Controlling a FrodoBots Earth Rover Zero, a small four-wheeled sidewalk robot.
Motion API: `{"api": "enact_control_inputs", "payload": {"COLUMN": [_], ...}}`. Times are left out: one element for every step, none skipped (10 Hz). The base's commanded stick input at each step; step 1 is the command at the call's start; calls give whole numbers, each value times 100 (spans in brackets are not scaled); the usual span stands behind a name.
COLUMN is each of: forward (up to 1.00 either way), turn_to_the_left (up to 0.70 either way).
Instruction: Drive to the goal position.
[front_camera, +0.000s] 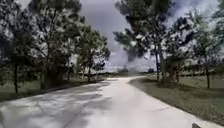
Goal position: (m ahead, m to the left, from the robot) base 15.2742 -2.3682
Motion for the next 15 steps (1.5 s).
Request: {"api": "enact_control_inputs", "payload": {"forward": [69,69,69,69,69,69,69,69,69,69,69,69,69,69,69], "turn_to_the_left": [1,1,1,1,1,1,1,1,1,1,1,1,1,1,1]}}
